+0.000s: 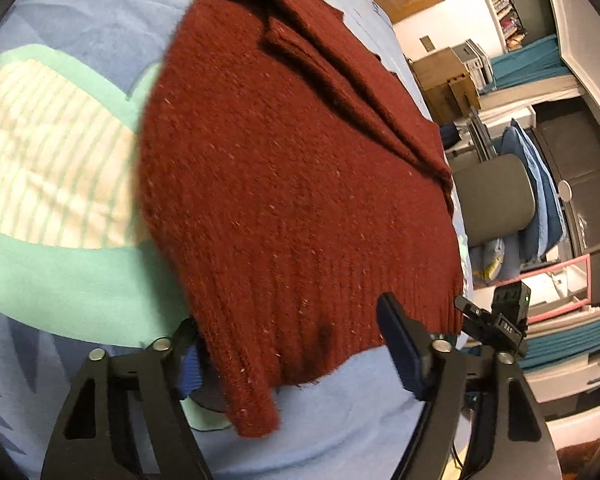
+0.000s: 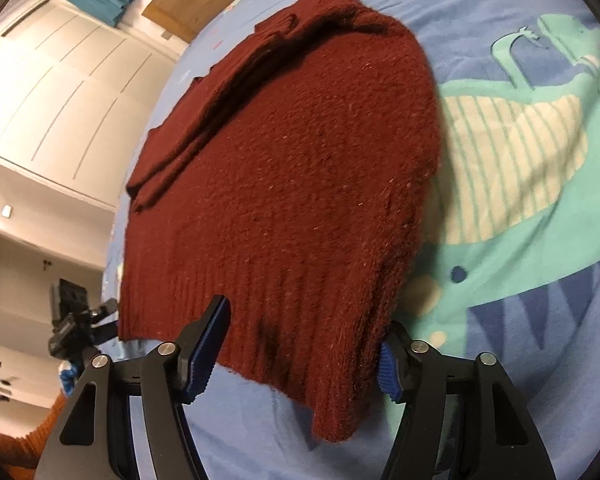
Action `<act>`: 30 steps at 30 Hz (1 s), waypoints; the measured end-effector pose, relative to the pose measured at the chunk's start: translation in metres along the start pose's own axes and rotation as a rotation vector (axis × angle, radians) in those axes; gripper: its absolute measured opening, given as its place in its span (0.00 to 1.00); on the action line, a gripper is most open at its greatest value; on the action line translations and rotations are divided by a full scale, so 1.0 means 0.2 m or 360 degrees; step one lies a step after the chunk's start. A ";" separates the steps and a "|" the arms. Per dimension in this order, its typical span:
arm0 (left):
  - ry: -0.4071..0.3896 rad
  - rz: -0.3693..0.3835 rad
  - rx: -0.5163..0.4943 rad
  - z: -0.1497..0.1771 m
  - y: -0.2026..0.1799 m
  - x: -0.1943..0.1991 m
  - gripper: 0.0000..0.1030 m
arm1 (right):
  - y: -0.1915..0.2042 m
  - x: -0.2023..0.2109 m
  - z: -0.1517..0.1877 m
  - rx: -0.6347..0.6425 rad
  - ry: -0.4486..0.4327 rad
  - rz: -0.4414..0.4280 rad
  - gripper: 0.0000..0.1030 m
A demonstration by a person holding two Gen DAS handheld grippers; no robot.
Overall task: Fold small clothes
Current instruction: 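Close both tools on the ribbed hem of the dark red sweater, then lift the hem with both tools and fold it over toward the collar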
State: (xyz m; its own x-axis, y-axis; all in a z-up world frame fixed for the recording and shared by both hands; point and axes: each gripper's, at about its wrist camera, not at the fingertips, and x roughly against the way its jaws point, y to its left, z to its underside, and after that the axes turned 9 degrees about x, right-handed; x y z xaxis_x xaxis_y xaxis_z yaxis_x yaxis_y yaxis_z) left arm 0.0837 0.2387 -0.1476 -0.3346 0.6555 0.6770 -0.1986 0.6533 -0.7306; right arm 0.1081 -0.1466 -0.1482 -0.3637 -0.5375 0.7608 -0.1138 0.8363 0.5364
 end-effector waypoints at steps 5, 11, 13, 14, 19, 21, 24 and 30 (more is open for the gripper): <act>0.0030 0.0011 -0.0015 0.00 0.01 0.00 0.58 | 0.02 -0.02 -0.01 -0.0015 0.0008 -0.0054 0.61; 0.0037 0.0037 0.0036 -0.01 0.03 0.00 0.44 | -0.08 0.01 0.01 -0.0186 -0.0024 -0.0151 0.47; 0.0039 0.0036 0.0037 -0.01 0.04 0.01 0.42 | -0.10 0.01 0.02 -0.0240 -0.0022 -0.0187 0.45; 0.0041 0.0034 0.0035 -0.01 0.03 0.01 0.40 | -0.10 0.01 0.02 -0.0248 -0.0018 -0.0195 0.45; 0.0053 0.0015 0.0034 -0.01 0.02 0.02 0.30 | -0.10 0.01 0.02 -0.0274 -0.0010 -0.0206 0.35; 0.0062 0.0007 0.0034 0.00 0.01 0.01 0.24 | -0.10 0.01 0.03 -0.0281 -0.0012 -0.0206 0.25; 0.0080 -0.0007 0.0005 0.01 -0.01 0.00 0.12 | -0.09 0.01 0.03 -0.0283 -0.0014 -0.0187 0.14; 0.0044 -0.0008 -0.0088 0.01 -0.11 0.04 0.06 | -0.05 0.07 -0.01 -0.0230 -0.0082 -0.0177 0.09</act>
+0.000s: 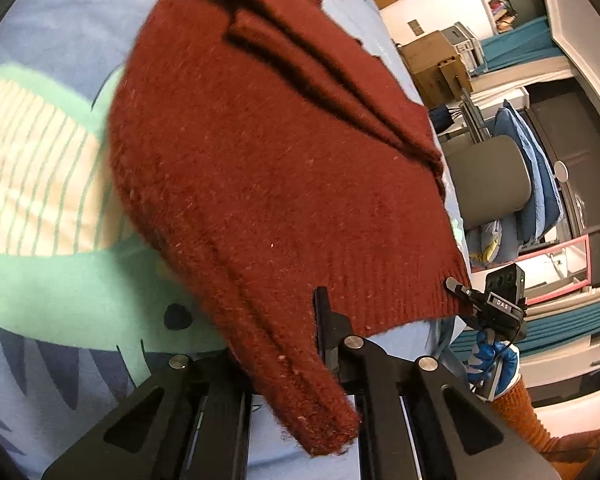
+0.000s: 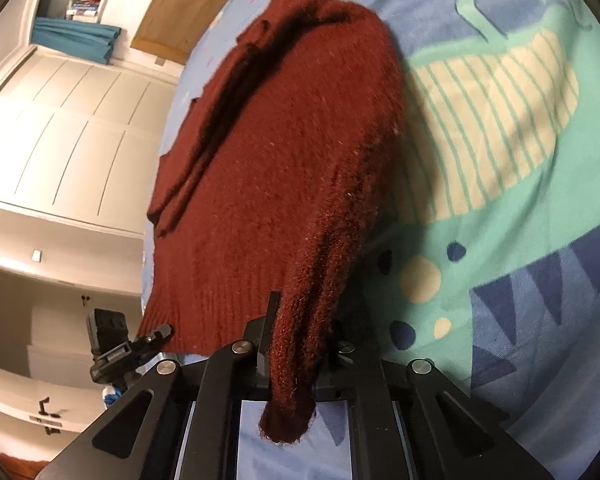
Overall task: Fold small clothes
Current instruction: 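Lift the hem with both tools and fold it over toward the collar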
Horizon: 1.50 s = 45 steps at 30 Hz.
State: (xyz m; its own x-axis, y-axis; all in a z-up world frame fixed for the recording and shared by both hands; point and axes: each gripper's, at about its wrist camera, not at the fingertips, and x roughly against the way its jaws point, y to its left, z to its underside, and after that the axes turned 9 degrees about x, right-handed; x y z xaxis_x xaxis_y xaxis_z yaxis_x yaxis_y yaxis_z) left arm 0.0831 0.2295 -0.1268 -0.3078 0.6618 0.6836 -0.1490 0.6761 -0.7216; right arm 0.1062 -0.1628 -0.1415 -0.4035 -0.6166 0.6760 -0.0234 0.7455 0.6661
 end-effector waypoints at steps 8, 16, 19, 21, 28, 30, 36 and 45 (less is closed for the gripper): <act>-0.0106 -0.0024 -0.0199 -0.07 -0.24 0.14 0.06 | 0.14 0.14 -0.16 0.0124 -0.0159 -0.0033 0.09; -0.0253 -0.0069 -0.0368 -0.25 -0.44 0.27 0.06 | 0.33 0.24 -0.46 0.0293 -0.0311 -0.0012 0.09; -0.0301 -0.0086 -0.0411 -0.34 -0.51 0.29 0.06 | 0.38 0.24 -0.60 0.0333 -0.0364 -0.0008 0.09; -0.0326 -0.0099 -0.0424 -0.39 -0.53 0.28 0.06 | 0.40 0.23 -0.71 0.0354 -0.0392 0.0004 0.09; -0.0383 -0.0156 -0.0388 -0.64 -0.49 0.18 0.06 | 0.37 0.07 -0.96 0.0335 -0.0402 0.0063 0.09; -0.0387 -0.0179 -0.0358 -0.71 -0.47 0.13 0.06 | 0.33 0.02 -1.01 0.0308 -0.0387 0.0079 0.09; -0.0359 -0.0272 -0.0236 -0.93 -0.36 -0.10 0.06 | 0.19 -0.18 -1.13 0.0232 -0.0297 0.0191 0.10; -0.0332 -0.0320 -0.0166 -1.05 -0.24 -0.20 0.06 | 0.09 -0.32 -1.20 0.0196 -0.0232 0.0267 0.12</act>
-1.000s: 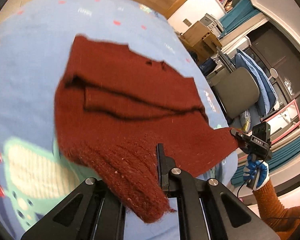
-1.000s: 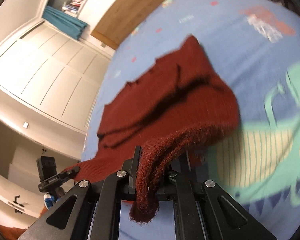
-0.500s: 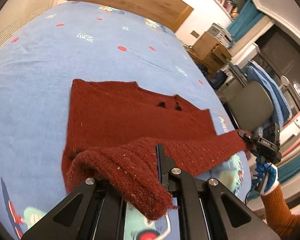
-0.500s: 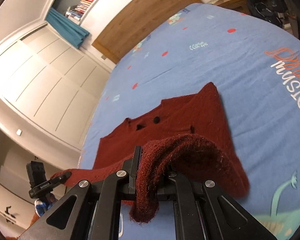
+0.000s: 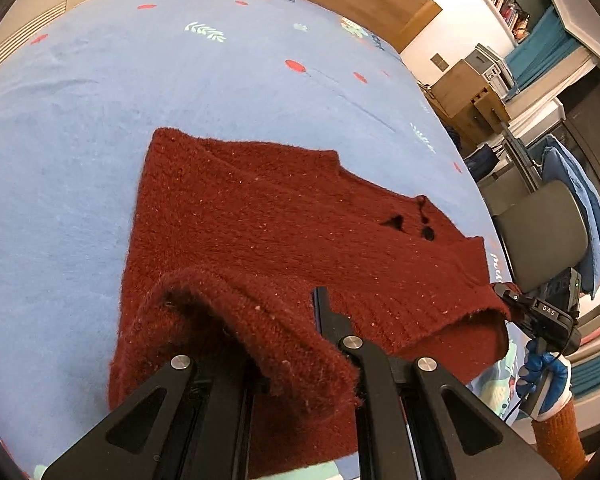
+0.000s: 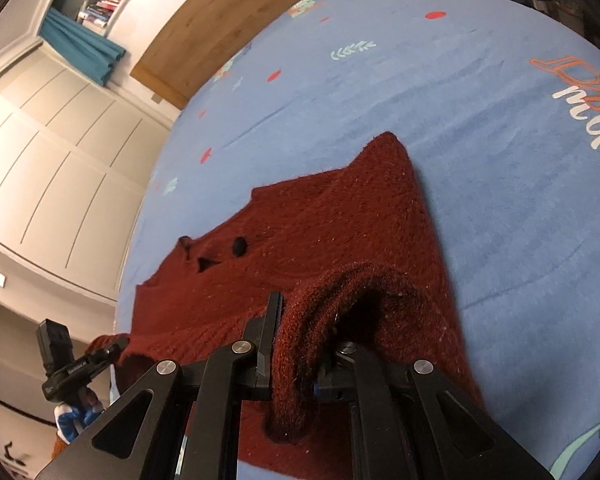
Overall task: Fold small clothes
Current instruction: 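Lift the hem with both tools and fold it over toward the collar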
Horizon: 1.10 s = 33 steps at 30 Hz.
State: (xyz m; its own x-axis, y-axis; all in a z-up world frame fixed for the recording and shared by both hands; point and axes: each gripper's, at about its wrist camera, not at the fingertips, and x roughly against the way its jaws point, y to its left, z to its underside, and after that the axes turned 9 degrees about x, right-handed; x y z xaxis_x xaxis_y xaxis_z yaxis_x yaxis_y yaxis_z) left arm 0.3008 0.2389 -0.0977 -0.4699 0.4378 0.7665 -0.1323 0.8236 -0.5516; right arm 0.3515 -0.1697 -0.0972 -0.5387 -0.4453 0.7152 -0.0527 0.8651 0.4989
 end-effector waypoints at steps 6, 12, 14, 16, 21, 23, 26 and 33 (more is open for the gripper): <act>0.0008 -0.0005 0.0024 0.01 0.03 -0.01 0.06 | -0.02 -0.02 0.01 -0.0005 0.0024 0.0013 0.12; 0.0009 -0.0015 0.0025 0.01 0.03 0.00 0.06 | -0.02 -0.03 0.01 -0.0004 0.0029 0.0020 0.12; 0.0010 -0.0019 0.0020 0.01 0.03 -0.01 0.06 | -0.02 -0.03 0.01 -0.0003 0.0031 0.0023 0.12; 0.0011 -0.0023 0.0018 0.01 0.02 -0.01 0.06 | -0.02 -0.04 0.01 -0.0004 0.0032 0.0025 0.12; 0.0011 -0.0026 0.0016 0.01 0.02 -0.01 0.06 | -0.03 -0.04 0.01 -0.0012 0.0033 0.0023 0.12; 0.0012 -0.0030 0.0013 0.00 0.02 -0.02 0.06 | -0.03 -0.04 0.01 -0.0010 0.0035 0.0025 0.12; 0.0013 -0.0030 0.0017 0.00 0.02 -0.03 0.06 | -0.03 -0.04 0.01 -0.0010 0.0036 0.0025 0.12; 0.0013 -0.0028 0.0023 -0.01 0.03 -0.04 0.06 | -0.03 -0.04 0.01 -0.0010 0.0036 0.0025 0.12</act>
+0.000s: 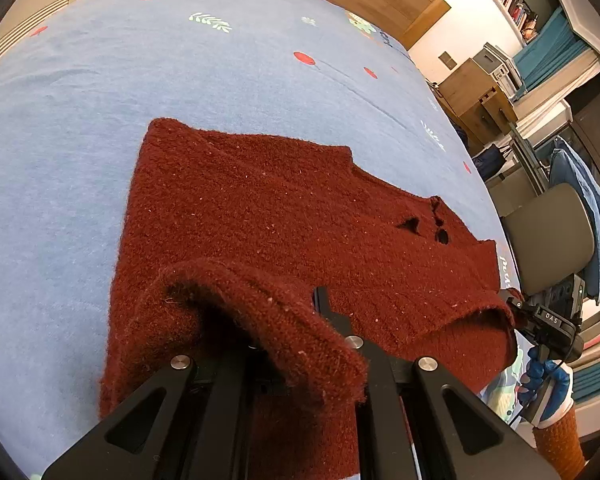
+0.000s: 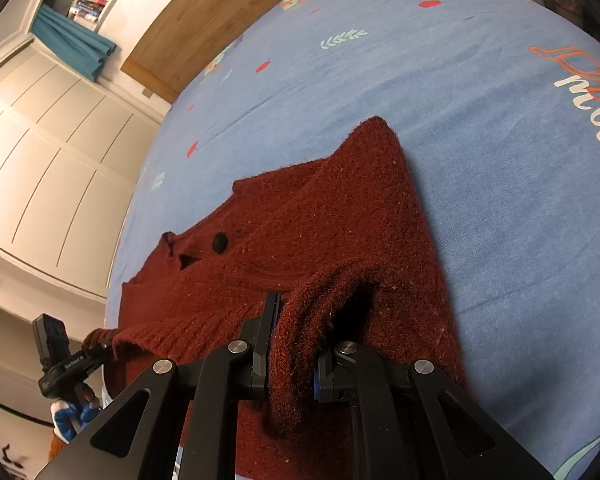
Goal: Fold small clothes
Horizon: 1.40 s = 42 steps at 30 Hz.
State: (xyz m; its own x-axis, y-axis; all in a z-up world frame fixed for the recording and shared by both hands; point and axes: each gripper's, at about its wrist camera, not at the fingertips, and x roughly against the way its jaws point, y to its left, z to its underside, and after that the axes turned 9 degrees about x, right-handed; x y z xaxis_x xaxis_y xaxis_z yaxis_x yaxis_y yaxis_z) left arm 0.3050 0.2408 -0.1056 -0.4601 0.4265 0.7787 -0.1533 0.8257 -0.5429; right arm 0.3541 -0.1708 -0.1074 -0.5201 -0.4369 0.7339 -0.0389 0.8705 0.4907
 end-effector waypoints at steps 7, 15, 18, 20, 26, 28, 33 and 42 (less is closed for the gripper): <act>0.0001 0.0000 0.0001 0.00 0.00 -0.01 0.06 | -0.01 0.00 0.00 0.0004 0.0003 0.0004 0.12; 0.0002 -0.0005 0.0007 -0.01 0.00 -0.02 0.06 | 0.00 0.00 0.00 0.0005 0.0006 0.0012 0.12; 0.0006 -0.0004 0.0014 -0.01 0.00 -0.03 0.07 | 0.00 0.00 0.00 0.0003 0.0006 0.0010 0.13; 0.0011 0.0007 0.0031 -0.02 0.01 -0.03 0.08 | -0.01 -0.01 -0.01 -0.0008 0.0006 0.0007 0.14; -0.0009 0.0050 0.0080 -0.06 0.01 0.02 0.23 | -0.02 0.01 -0.05 -0.0040 -0.0010 0.0001 0.19; -0.0058 0.0053 0.0089 -0.09 0.01 0.07 0.31 | -0.02 0.02 -0.07 -0.0040 -0.0023 0.0004 0.25; -0.0150 0.0001 0.0081 -0.14 0.03 0.17 0.33 | -0.02 0.07 -0.12 -0.0045 -0.0078 0.0032 0.44; -0.0264 -0.0152 -0.0065 -0.11 -0.05 0.20 0.34 | 0.08 0.23 -0.22 0.0228 -0.0212 0.0228 0.56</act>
State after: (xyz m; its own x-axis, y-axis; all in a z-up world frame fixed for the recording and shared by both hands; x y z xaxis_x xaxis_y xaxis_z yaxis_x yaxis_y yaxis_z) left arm 0.3069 0.2568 -0.0618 -0.5835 0.2817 0.7617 -0.1690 0.8753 -0.4532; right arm 0.3669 -0.1862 -0.0446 -0.6367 -0.2810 0.7181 -0.0723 0.9489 0.3072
